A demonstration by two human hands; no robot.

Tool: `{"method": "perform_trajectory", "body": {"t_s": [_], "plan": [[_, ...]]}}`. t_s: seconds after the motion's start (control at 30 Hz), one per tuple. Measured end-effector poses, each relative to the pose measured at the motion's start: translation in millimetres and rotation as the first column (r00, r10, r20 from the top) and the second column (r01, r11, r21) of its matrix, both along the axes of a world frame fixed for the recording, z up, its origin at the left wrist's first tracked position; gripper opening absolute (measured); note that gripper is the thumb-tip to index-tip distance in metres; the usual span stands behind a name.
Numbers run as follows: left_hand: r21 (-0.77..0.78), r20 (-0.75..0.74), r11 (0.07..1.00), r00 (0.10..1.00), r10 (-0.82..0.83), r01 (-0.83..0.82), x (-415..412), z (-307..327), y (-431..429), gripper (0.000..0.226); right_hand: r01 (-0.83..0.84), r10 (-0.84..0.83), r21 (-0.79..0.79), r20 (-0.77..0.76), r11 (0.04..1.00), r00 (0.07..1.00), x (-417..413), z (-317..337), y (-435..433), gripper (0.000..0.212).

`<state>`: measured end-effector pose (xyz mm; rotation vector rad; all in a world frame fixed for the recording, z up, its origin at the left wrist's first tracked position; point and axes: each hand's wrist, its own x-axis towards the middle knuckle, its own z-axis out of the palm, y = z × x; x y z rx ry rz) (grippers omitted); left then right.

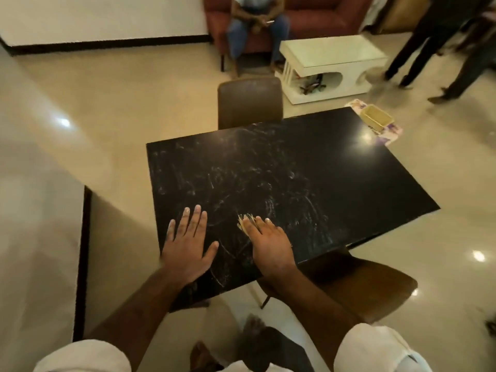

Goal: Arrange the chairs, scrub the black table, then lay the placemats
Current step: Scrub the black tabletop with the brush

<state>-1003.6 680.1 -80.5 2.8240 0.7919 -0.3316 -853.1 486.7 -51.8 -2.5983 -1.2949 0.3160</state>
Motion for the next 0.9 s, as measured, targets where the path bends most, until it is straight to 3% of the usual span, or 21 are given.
{"method": "perform_trajectory", "body": {"t_s": [0.23,0.37,0.43,0.47,0.53,0.57,0.63,0.7,0.77,0.83,0.9], "plan": [[-0.12,-0.037,0.987,0.993,-0.108,0.103,72.0,-17.1,-16.7,0.094,0.308,-0.22,0.239,-0.334,0.921,0.917,92.9,-1.3,-25.6,0.068],[-0.137,-0.136,0.985,0.983,-0.126,0.107,119.1,-18.8,-26.3,0.097,0.455,-0.344,0.176,-0.44,0.873,0.83,140.6,0.4,-54.5,0.069],[-0.129,-0.165,0.982,0.974,-0.158,0.138,143.6,-26.7,-26.2,0.1,0.508,-0.407,0.158,-0.422,0.847,0.81,150.7,1.1,-63.9,0.066],[-0.107,-0.084,0.977,0.977,-0.196,0.186,151.1,-32.0,-26.3,0.099,0.539,-0.439,0.166,-0.412,0.825,0.799,154.3,-2.9,-67.2,0.066],[0.117,0.034,0.95,0.954,-0.297,0.291,171.1,-47.5,-22.2,0.092,0.556,-0.448,0.186,-0.417,0.81,0.791,170.5,-22.2,-70.9,0.066],[0.117,0.038,0.944,0.949,-0.314,0.307,180.0,-66.2,-19.9,0.093,0.559,-0.491,0.108,-0.361,0.822,0.792,172.5,-33.7,-68.8,0.065],[0.096,-0.001,0.928,0.932,-0.361,0.36,195.0,-123.1,-9.5,0.084,0.625,-0.537,0.069,-0.445,0.778,0.717,167.5,-57.1,-73.7,0.05],[0.303,0.124,0.883,0.904,-0.409,0.358,209.4,-157.8,-2.1,0.067,0.629,-0.575,0.04,-0.361,0.777,0.734,176.9,-90.0,-66.5,0.033],[0.484,0.258,0.787,0.797,-0.545,0.381,232.2,-179.5,10.4,0.06,0.643,-0.605,0.049,-0.289,0.764,0.742,190.5,-92.0,-54.1,0.038],[0.451,0.317,0.797,0.763,-0.563,0.401,251.4,-174.7,11.6,0.057,0.722,-0.69,0.118,-0.226,0.682,0.688,209.3,-97.2,-50.0,0.047],[0.189,0.22,0.9,0.877,-0.428,0.392,262.6,-160.8,-0.4,0.062,0.771,-0.732,0.139,-0.248,0.621,0.635,217.7,-124.9,-49.9,0.07]]}}
